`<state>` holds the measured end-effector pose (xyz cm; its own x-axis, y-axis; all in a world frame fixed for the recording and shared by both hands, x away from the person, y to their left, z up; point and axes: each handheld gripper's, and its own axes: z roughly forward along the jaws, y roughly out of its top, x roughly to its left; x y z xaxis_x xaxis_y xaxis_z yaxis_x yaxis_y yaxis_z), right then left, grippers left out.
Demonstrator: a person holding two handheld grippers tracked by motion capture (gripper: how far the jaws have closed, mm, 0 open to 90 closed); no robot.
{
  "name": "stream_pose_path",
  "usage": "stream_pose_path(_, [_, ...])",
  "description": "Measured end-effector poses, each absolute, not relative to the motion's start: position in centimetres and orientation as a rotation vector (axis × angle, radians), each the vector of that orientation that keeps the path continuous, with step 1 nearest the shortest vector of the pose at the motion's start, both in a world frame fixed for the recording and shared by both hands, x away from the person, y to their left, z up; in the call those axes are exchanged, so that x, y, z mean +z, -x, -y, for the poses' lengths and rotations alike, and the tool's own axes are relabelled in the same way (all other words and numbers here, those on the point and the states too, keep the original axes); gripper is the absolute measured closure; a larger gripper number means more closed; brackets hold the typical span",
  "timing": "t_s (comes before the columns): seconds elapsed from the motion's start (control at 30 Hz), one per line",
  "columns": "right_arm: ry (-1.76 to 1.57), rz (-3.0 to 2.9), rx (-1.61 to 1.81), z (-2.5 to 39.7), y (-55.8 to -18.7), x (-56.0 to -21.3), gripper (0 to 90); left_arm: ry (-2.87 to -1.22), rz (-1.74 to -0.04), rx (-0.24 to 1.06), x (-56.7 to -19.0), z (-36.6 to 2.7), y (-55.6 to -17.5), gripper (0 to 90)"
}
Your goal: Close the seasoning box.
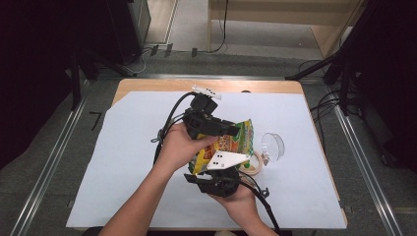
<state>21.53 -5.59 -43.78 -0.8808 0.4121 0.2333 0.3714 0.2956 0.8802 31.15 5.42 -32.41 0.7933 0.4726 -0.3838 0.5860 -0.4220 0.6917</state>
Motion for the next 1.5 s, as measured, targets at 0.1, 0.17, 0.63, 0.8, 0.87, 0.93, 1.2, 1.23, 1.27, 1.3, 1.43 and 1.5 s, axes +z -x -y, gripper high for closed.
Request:
stream_pose_path(0.1, [-0.757, -2.498, 1.680, 5.62, -21.52, -43.81, 72.3, -2.093, -0.780, -0.161, -32.44, -5.37, -31.14, 73.2])
stream_pose_path(0.17, [-0.755, -2.496, 1.679, 5.63, -21.54, -43.86, 72.3, -2.096, -0.781, -0.160, -32.49, -5.34, -31.14, 73.2])
stream_pose_path(0.63, [-0.754, -2.512, 1.664, 5.81, -21.84, -43.76, 72.2, -2.074, -0.797, -0.175, -32.64, -5.48, -31.42, 72.2])
stream_pose_path(0.8, [-0.748, -2.521, 1.671, 5.70, -21.76, -43.44, 72.2, -2.070, -0.806, -0.179, -32.47, -5.66, -31.47, 72.9])
stream_pose_path(0.87, [-0.748, -2.521, 1.673, 5.67, -21.74, -43.34, 72.3, -2.068, -0.811, -0.180, -32.35, -5.73, -31.46, 73.5])
stream_pose_path(0.93, [-0.738, -2.527, 1.666, 5.71, -21.78, -43.17, 72.3, -2.061, -0.814, -0.187, -32.28, -5.86, -31.53, 73.7])
stream_pose_path(1.2, [-0.741, -2.536, 1.667, 5.63, -21.78, -43.06, 72.2, -2.064, -0.822, -0.196, -32.35, -5.93, -31.67, 73.7])
stream_pose_path(1.23, [-0.740, -2.535, 1.669, 5.62, -21.77, -43.05, 72.2, -2.065, -0.824, -0.197, -32.35, -5.93, -31.68, 73.7])
stream_pose_path(1.27, [-0.741, -2.536, 1.671, 5.61, -21.76, -43.04, 72.1, -2.065, -0.824, -0.199, -32.37, -5.93, -31.70, 73.7])
stream_pose_path(1.3, [-0.743, -2.536, 1.673, 5.60, -21.75, -43.03, 72.2, -2.066, -0.822, -0.201, -32.40, -5.94, -31.72, 73.7])
stream_pose_path(1.43, [-0.748, -2.539, 1.671, 5.57, -21.75, -43.13, 72.2, -2.071, -0.823, -0.196, -32.42, -5.87, -31.69, 73.6])
stream_pose_path(1.5, [-0.749, -2.539, 1.670, 5.59, -21.75, -43.13, 72.2, -2.071, -0.824, -0.195, -32.44, -5.86, -31.69, 73.6])
